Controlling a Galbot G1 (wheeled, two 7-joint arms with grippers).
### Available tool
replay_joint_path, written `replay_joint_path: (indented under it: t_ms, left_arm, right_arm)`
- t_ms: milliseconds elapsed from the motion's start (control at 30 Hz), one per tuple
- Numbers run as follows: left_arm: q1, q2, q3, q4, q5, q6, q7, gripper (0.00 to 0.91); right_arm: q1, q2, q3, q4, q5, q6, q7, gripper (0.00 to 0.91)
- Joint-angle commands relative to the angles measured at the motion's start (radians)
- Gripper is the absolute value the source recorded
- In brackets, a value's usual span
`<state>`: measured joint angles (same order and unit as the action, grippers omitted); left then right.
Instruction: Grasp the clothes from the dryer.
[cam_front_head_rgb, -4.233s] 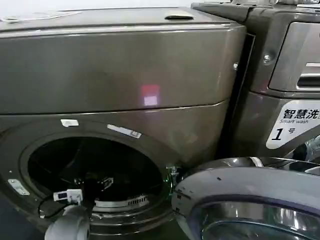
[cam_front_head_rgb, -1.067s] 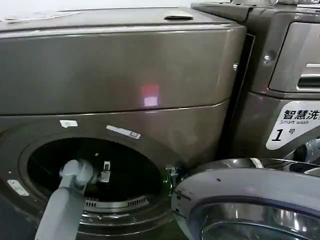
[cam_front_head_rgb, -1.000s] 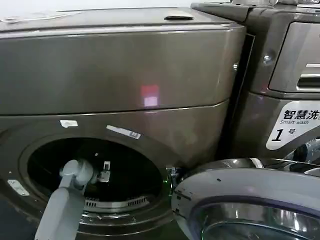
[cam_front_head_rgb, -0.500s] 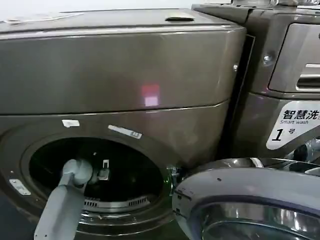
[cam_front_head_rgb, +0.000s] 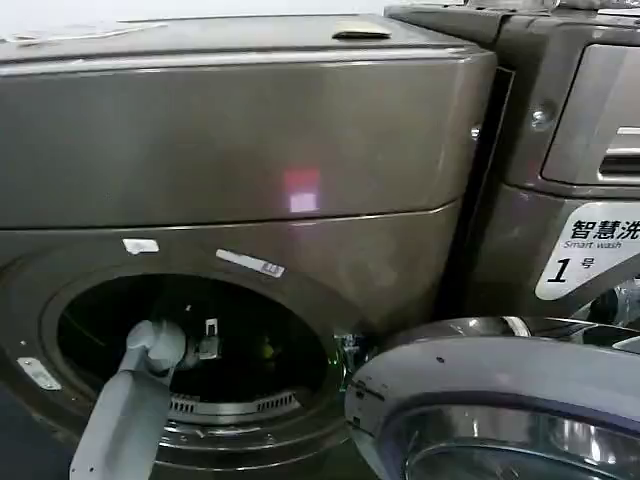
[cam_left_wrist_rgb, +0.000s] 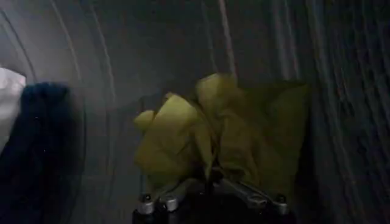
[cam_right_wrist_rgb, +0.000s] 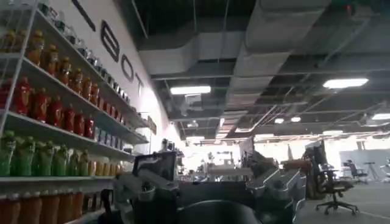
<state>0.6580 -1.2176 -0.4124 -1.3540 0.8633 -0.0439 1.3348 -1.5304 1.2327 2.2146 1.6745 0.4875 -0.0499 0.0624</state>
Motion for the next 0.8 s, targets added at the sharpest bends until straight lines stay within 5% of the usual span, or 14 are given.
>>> replay_joint_path:
  t_ms: [33,533,633,800]
  left_arm:
    - [-0.027,-0.014,0.003,-0.064,-0.075,0.069,-0.149,0.0]
    - [-0.052,-0.11,-0.006,-0.115,-0.059,0.311,-0.629,0.0]
    - [-0.046,-0.145,-0.016,-0.136,-0.161,0.431,-0.803,0.0]
    - [0.006,-0.19,-0.032,-0.219,-0.389,0.494,-1.081,0.0]
  right_arm:
    - [0.001,0.0,-0.003,0.012,0.008,-0.017,-0.004,0.907]
    - [-0.003,0.003,-0.017,0.047,0.007,-0.04,-0.029,0.907]
    - [-0.001,0.002,-0.019,0.049,0.008,-0.035,-0.029,0.907]
    - [0.001,0.006,-0.021,0.051,0.006,-0.023,-0.036,0.907]
